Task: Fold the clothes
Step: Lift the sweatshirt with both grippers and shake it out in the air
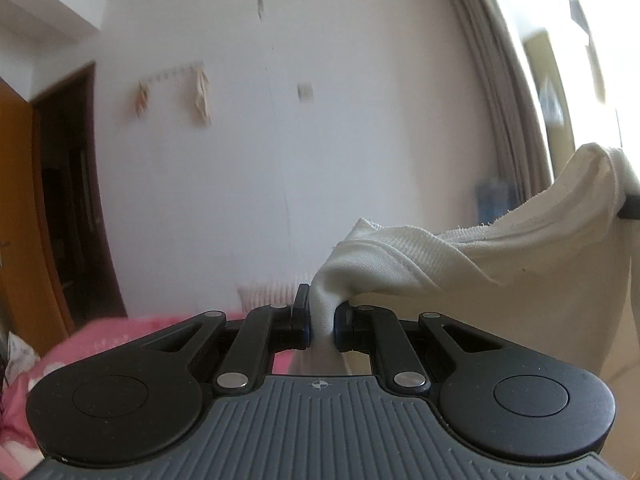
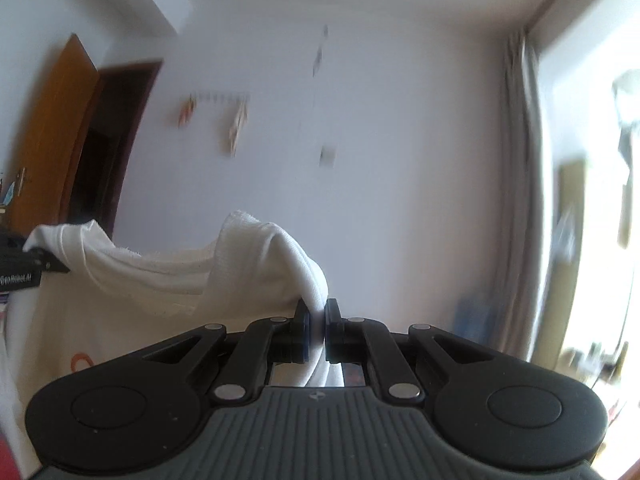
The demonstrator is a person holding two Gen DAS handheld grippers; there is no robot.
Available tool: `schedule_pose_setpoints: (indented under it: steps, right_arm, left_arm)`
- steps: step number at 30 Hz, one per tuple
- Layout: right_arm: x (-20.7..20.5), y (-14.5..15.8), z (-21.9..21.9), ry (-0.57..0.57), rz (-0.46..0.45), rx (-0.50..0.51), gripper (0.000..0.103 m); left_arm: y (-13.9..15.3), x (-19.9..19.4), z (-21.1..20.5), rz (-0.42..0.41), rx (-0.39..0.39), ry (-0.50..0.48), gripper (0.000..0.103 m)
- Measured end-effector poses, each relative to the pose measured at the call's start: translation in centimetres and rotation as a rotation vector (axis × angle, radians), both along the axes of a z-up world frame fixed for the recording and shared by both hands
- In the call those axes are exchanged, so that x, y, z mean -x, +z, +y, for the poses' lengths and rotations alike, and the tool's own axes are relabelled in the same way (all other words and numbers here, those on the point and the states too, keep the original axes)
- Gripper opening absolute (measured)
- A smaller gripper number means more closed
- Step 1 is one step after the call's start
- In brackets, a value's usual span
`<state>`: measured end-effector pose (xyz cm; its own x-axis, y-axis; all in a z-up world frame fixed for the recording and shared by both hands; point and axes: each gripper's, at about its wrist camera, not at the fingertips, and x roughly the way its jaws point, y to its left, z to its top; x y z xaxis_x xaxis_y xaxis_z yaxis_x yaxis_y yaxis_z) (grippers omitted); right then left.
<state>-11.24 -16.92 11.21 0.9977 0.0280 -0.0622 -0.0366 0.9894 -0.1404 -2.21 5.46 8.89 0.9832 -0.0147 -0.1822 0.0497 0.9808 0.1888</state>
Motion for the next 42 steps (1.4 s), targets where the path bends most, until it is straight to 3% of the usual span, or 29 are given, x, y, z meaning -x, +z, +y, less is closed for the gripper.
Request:
schedule_pose_setpoints:
  steps: [7,12,16,19,20,22,24,27,29,32,34,38,42]
  right_arm:
    - [-14.5,-5.3,-1.5,0.015,0.169,-0.051,0.007]
    - [-27.4,-9.9,-1.5,0.020,0.284,-0.049,0.007]
    - [-37.2,-16.0,-2.6,0.031,0.458,-0.083,0.007]
    - [-42.6,-22.3,-3.6,0.018,0.635,-0.120,0.009]
    - [-43.0,-24.6,-3.7,0.009,0.677,-0.124,0.012]
    - [-42.2,-26.6,-3.6,0.041,0.655,-0.126,0.018]
    - [-42.2,-26.3,-3.9,0.058,0.652,-0.112,0.021]
    - [-42.4,-25.6,-3.8,0.086,0.672,-0.097,0.027]
    - [-42.4,-25.0,-3.8,0.104,0.693,-0.102,0.041]
    - [-41.5,-23.1,-4.5,0.108,0.738,-0.136,0.060]
    - [-40.1,-21.6,-5.2,0.102,0.732,-0.147,0.080]
    - [-35.2,-18.0,-6.6,0.097,0.732,-0.212,0.080]
    - [-28.4,-14.6,-7.2,0.218,0.740,-0.372,0.084]
  left_arm:
    - [-4.1,-12.1,0.1,0.093,-0.068,0.040,0.010]
    - [-8.5,-22.1,0.7,0.216,-0.072,0.070,0.010]
    - [-14.5,-29.0,0.8,0.384,-0.053,0.088,0.013]
    - [-20.7,-32.6,1.6,0.554,-0.003,0.097,0.025]
    - [-22.0,-33.1,2.0,0.572,0.016,0.100,0.026]
    - [-22.1,-33.1,1.9,0.544,0.023,0.090,0.030]
    - [-22.0,-33.8,1.9,0.557,0.027,0.077,0.031]
    - [-20.9,-34.6,3.5,0.616,0.113,0.073,0.048]
    - [-20.0,-34.6,5.0,0.659,0.225,0.092,0.061]
    - [-17.8,-33.3,7.0,0.669,0.385,0.113,0.070]
    - [-16.2,-31.7,7.7,0.659,0.432,0.118,0.071]
    - [-13.0,-26.1,8.5,0.635,0.501,0.097,0.074]
    - [-11.3,-20.2,9.2,0.630,0.569,0.077,0.081]
